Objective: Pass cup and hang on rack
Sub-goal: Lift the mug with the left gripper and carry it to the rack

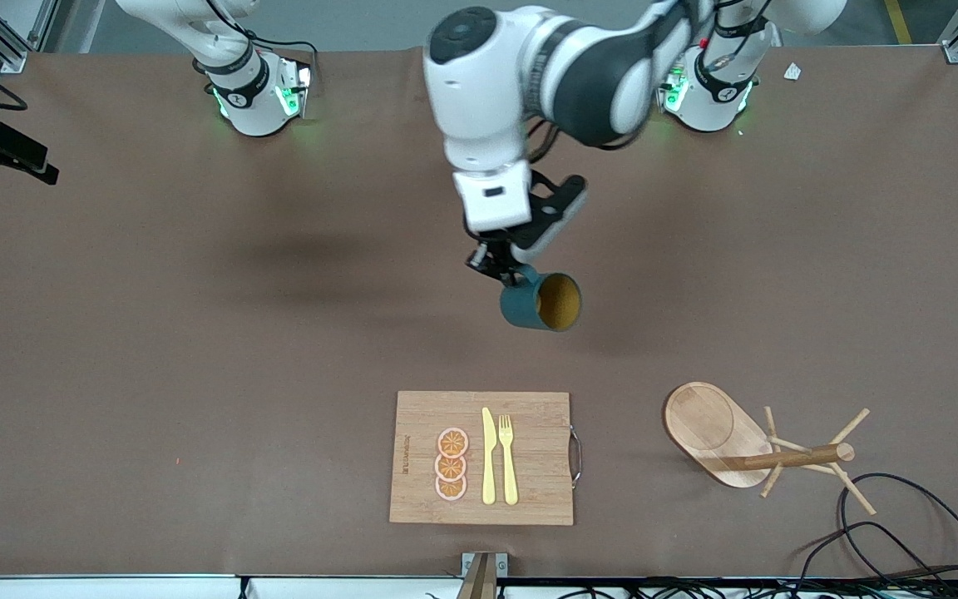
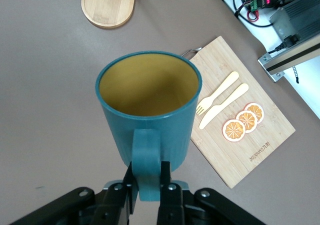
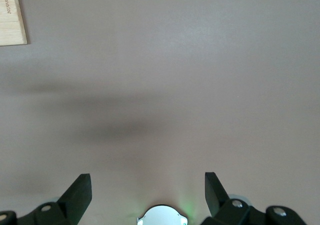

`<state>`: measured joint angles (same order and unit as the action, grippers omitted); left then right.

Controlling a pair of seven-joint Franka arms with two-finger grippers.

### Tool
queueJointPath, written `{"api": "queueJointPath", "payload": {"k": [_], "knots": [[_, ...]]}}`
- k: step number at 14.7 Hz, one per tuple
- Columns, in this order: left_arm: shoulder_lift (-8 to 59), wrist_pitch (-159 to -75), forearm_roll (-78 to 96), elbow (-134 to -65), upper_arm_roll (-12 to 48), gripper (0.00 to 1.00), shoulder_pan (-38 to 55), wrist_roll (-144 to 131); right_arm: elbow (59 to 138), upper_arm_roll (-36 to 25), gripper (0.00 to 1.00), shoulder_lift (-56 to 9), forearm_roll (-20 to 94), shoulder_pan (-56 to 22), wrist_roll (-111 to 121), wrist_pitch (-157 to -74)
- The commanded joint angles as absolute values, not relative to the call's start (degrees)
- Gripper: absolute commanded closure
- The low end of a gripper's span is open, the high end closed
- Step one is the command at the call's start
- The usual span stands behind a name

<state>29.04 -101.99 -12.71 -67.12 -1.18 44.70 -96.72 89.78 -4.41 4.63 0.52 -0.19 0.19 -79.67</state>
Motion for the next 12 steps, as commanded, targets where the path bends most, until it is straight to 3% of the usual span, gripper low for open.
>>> {"api": "queueJointPath", "payload": {"k": [1, 8, 12], "knots": [[26.28, -102.83, -5.04, -68.82, -0.62, 1.0, 38.52, -89.93, 91.23, -4.31, 0.0, 6.33, 0.53, 0.0, 0.7, -79.89], [26.63, -113.02, 10.96, -68.82, -0.61, 1.0, 25.15, -81.4, 91.23, -4.04, 0.0, 6.06, 0.44, -0.35, 0.53, -79.81], [27.77, -114.34, 24.48, -68.91, -0.7, 1.0, 18.21, -74.81, 91.23, -4.13, 0.0, 5.98, 0.44, -0.17, 0.18, -79.8]]}}
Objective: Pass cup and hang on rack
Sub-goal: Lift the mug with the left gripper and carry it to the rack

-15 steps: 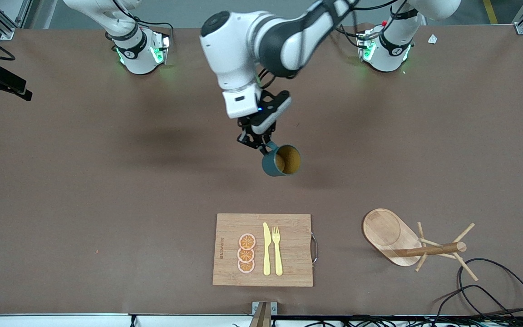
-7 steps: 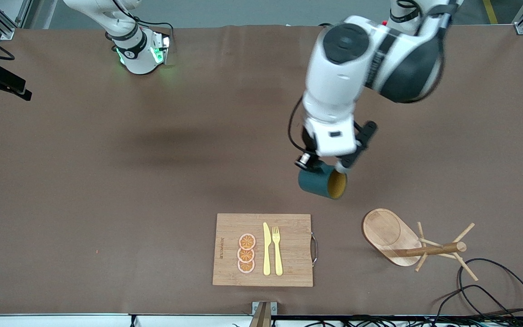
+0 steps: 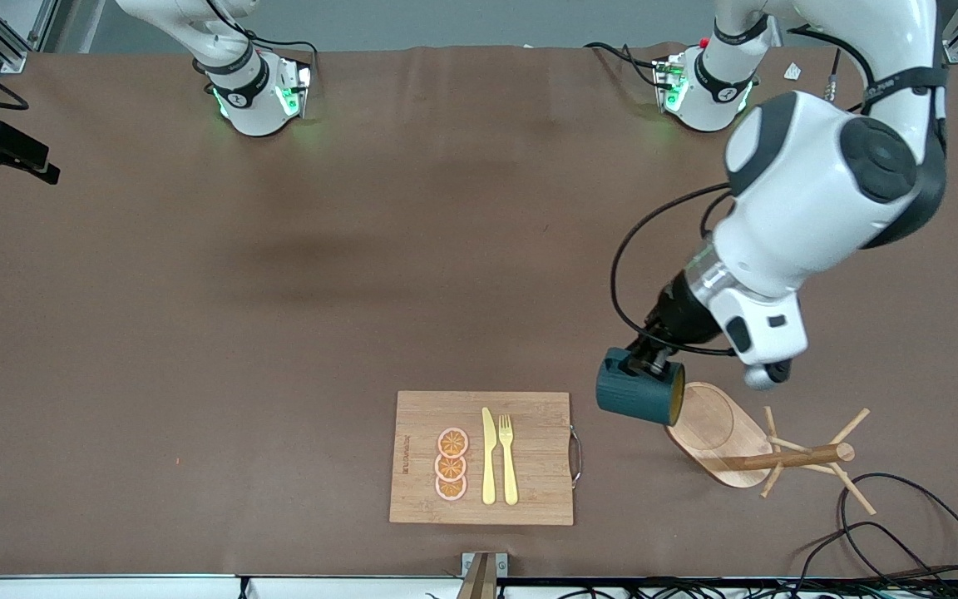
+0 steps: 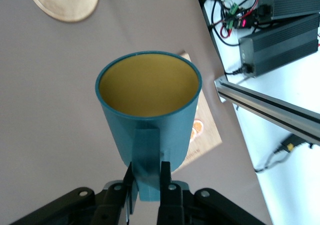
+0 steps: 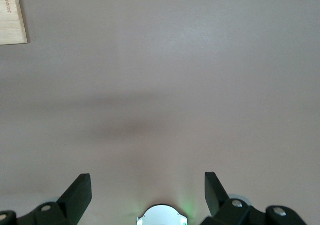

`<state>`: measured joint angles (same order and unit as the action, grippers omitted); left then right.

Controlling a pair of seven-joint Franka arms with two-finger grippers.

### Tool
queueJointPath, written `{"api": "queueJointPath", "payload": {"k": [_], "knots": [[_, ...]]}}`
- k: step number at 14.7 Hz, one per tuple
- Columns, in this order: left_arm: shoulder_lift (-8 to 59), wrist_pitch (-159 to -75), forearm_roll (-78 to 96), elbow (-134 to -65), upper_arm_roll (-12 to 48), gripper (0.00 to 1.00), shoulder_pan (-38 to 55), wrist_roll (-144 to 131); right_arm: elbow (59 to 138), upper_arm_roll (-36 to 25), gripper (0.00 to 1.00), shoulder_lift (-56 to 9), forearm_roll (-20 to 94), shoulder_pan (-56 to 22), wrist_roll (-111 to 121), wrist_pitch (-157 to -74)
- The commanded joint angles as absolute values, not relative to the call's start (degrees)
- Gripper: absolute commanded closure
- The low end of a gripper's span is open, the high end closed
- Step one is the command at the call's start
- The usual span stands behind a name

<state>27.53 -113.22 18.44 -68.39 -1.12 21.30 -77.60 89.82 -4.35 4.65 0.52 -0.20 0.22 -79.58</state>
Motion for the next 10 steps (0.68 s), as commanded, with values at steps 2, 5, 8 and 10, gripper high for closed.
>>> {"api": "queueJointPath", "payload": {"k": [2, 5, 8, 10], "knots": [[28.39, -114.35, 28.9, -68.91, -0.7, 1.0, 15.39, -73.05, 91.23, -3.87, 0.0, 6.15, 0.44, -0.61, 0.18, -79.8], [29.26, -114.17, 34.7, -68.99, -0.7, 1.0, 11.96, -69.09, 90.79, -3.87, 0.0, 6.59, 0.53, -0.97, 0.09, -78.67], [30.23, -113.64, 40.15, -69.08, -0.62, 1.0, 9.06, -65.14, 90.62, -3.96, 0.0, 8.43, 0.53, -0.88, 0.09, -77.08], [30.5, -113.03, 41.39, -69.78, -0.7, 1.0, 8.18, -62.15, 90.62, -4.04, 0.0, 8.17, 0.44, -0.7, 0.09, -78.3]]}}
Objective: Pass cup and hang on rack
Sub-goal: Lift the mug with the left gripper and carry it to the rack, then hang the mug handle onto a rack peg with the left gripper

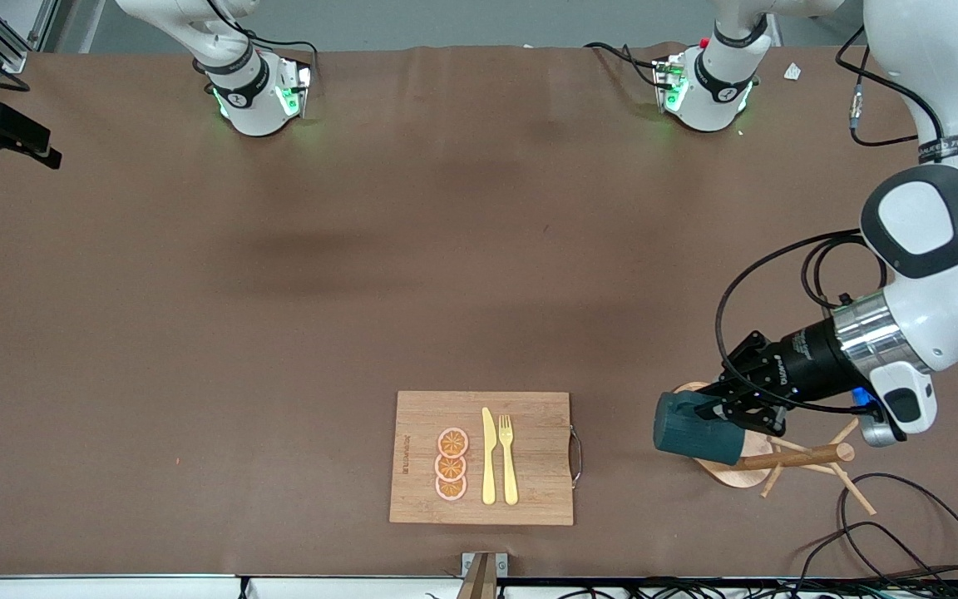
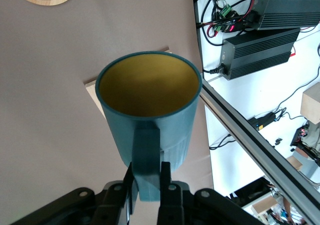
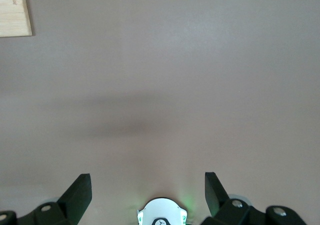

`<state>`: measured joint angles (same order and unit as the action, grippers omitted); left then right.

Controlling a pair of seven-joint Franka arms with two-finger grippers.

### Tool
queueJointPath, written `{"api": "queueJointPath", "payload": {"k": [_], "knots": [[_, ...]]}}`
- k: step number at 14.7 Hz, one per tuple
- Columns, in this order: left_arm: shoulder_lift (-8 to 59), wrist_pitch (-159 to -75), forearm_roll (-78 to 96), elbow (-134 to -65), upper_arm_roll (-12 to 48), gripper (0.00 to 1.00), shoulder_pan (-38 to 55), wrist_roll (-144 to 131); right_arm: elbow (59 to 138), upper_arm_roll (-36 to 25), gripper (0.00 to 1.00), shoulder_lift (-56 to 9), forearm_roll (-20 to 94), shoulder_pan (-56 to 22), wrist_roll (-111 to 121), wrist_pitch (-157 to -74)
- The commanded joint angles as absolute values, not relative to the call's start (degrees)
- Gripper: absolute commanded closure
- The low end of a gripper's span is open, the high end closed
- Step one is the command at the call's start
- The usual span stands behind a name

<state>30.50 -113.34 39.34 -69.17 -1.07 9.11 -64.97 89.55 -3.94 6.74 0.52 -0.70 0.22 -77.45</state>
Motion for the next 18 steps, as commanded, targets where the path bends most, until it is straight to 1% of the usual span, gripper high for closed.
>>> {"api": "queueJointPath", "payload": {"k": [1, 4, 9, 12, 14, 18], "knots": [[30.76, -112.33, 42.09, -69.96, -0.62, 1.0, 6.87, -60.57, 90.62, -4.13, 0.0, 8.09, 0.44, -0.53, 0.17, -79.18], [32.25, -108.65, 46.92, -69.96, -0.62, 1.0, 3.88, -58.72, 90.26, -3.69, 0.0, 8.09, 0.35, -0.97, 0.09, -80.68], [34.01, -103.63, 48.43, -69.96, -0.62, 1.0, 0.97, -51.33, 90.35, -3.78, 0.0, 8.09, 0.26, -0.35, 0.18, -79.54], [34.72, -102.75, 48.52, -70.05, -0.62, 1.0, -0.44, -49.92, 90.26, -3.52, 0.0, 7.91, 0.7, -0.87, -0.26, -79.63], [35.24, -102.66, 48.6, -69.96, -0.62, 1.0, -0.88, -49.83, 90.35, -3.25, 0.0, 7.91, 0.97, -2.19, -0.26, -78.15], [36.3, -102.57, 52.46, -70.05, -0.62, 1.0, -2.99, -49.75, 90.53, -3.95, 0.0, 7.91, 1.05, 0.17, -0.26, -77.96]]}}
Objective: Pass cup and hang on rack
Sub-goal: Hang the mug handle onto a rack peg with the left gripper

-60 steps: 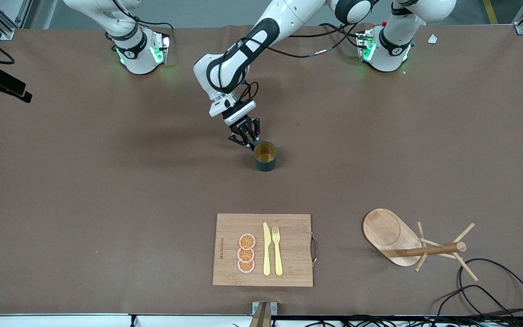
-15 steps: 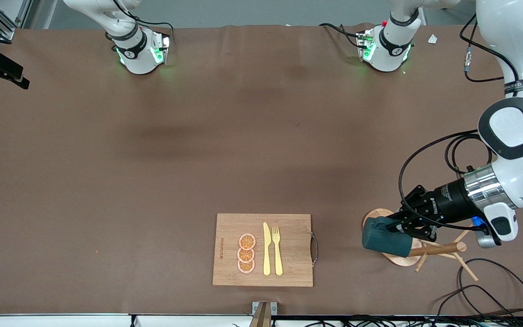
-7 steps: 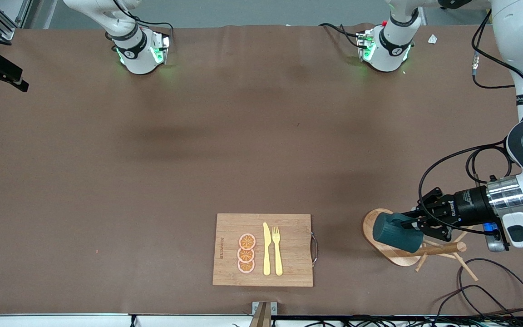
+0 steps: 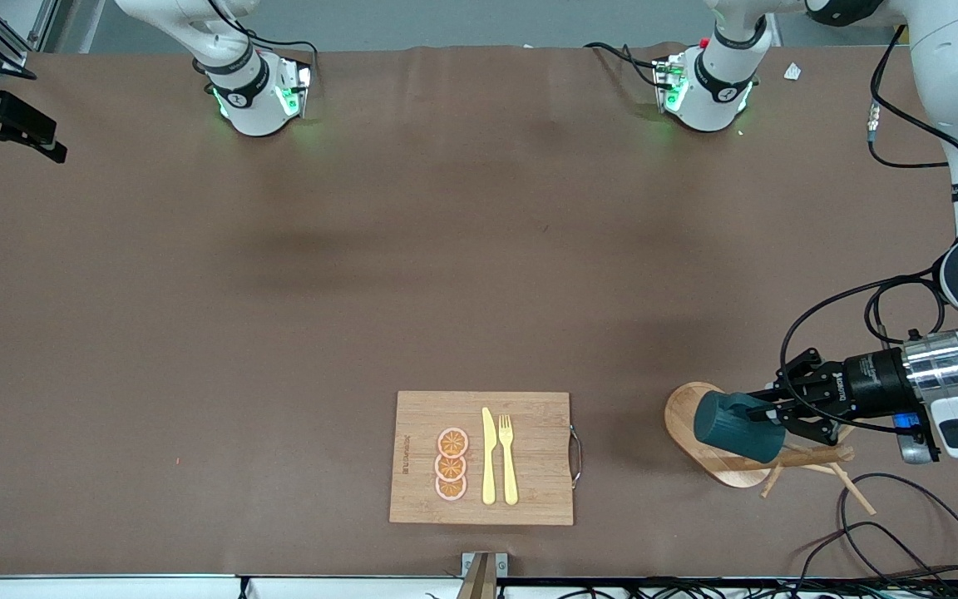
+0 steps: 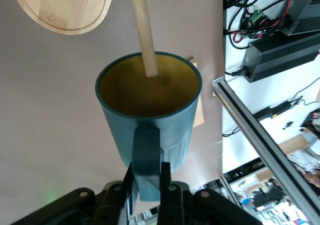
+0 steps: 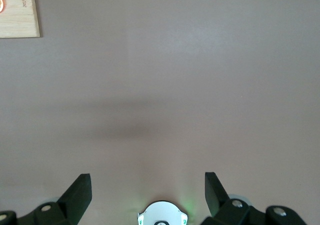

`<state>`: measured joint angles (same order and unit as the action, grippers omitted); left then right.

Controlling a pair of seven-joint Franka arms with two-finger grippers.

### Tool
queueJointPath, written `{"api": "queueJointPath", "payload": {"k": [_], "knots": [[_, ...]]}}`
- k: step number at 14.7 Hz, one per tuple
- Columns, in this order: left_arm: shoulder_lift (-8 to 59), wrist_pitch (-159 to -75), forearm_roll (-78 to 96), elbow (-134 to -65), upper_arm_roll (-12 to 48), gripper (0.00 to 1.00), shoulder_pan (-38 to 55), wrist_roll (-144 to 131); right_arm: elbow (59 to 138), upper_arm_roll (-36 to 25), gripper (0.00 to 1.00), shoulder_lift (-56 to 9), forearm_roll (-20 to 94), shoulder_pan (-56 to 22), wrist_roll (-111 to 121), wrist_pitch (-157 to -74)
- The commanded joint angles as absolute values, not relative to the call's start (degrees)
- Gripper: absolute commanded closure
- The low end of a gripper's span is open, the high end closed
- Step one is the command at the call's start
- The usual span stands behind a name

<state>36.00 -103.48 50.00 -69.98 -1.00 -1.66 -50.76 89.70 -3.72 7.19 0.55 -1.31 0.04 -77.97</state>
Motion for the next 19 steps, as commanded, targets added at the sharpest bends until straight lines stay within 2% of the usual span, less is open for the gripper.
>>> {"api": "queueJointPath", "payload": {"k": [1, 19], "knots": [[36.47, -102.48, 52.99, -70.05, -0.62, 1.0, -3.08, -49.75, 90.61, -3.96, 0.0, 7.91, 1.05, 0.18, -0.26, -77.7], [40.08, -98.7, 59.24, -70.05, -0.62, 1.0, -8.09, -43.24, 90.09, -3.78, 0.0, 8.09, -0.43, 0.18, 0.09, -78.84]]}}
